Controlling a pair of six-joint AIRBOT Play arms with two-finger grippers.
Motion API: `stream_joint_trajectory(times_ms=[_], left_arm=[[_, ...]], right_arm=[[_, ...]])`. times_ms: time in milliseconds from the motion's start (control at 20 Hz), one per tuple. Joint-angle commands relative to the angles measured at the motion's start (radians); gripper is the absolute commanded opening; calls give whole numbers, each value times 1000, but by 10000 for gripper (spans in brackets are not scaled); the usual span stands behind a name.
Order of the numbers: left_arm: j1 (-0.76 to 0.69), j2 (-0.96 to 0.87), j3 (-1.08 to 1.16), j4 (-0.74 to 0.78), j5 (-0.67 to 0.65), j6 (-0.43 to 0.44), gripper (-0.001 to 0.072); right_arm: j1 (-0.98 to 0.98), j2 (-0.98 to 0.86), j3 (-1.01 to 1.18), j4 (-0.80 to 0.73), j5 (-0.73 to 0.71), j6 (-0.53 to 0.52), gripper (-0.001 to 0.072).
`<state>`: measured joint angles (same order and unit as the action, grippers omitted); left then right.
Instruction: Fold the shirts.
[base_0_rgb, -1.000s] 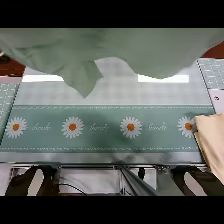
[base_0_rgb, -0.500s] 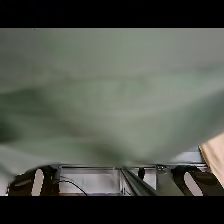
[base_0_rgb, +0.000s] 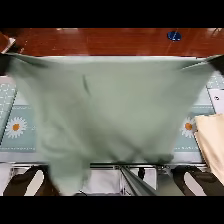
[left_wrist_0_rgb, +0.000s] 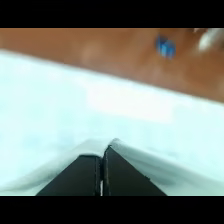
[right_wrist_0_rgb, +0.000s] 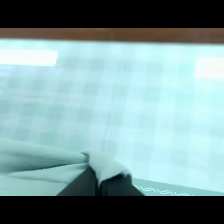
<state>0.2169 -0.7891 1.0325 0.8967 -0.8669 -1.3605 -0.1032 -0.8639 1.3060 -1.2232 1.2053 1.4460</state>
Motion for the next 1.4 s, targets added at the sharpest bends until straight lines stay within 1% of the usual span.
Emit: stream_joint_trajectory(times_ms=[0,50,100,200,350,500,600,650,750,850,950,1050,1100,1200,1350], left_arm=[[-125,-318,16,-26,177,35,17],[-149,-411,59,-26,211,27,16],[-165,-509,114,-26,237,1,16],[-173,-681,237,-26,246,-60,16],[-174,-878,401,-26,178,-117,16],[-174,-976,486,-26,70,-119,17],[-168,-973,491,-26,13,-108,17],[-158,-959,491,-26,-20,-82,16],[-126,-920,491,-25,-119,-23,17],[-84,-874,491,-13,-261,42,16],[-61,-853,491,74,-402,50,16],[-64,-856,470,177,-493,24,16],[-67,-856,440,197,-512,21,16],[-75,-856,354,206,-521,22,16],[-72,-864,253,230,-483,24,17]], right_arm=[[0,-259,-68,33,-187,-23,22],[0,-347,-44,36,-218,-22,22],[0,-446,0,45,-241,-22,22],[0,-633,134,68,-257,-21,22],[0,-871,363,100,-247,-5,22],[0,-999,490,123,-237,37,22],[0,-1016,507,126,-199,37,22],[-3,-1010,507,126,-169,31,22],[-19,-980,507,121,-60,-23,22],[-42,-948,507,114,61,-57,22],[-67,-932,506,106,206,-94,22],[-69,-932,478,51,293,-100,22],[-69,-932,450,34,303,-100,22],[-69,-933,376,54,288,-101,22],[-61,-937,269,70,232,-102,22]])
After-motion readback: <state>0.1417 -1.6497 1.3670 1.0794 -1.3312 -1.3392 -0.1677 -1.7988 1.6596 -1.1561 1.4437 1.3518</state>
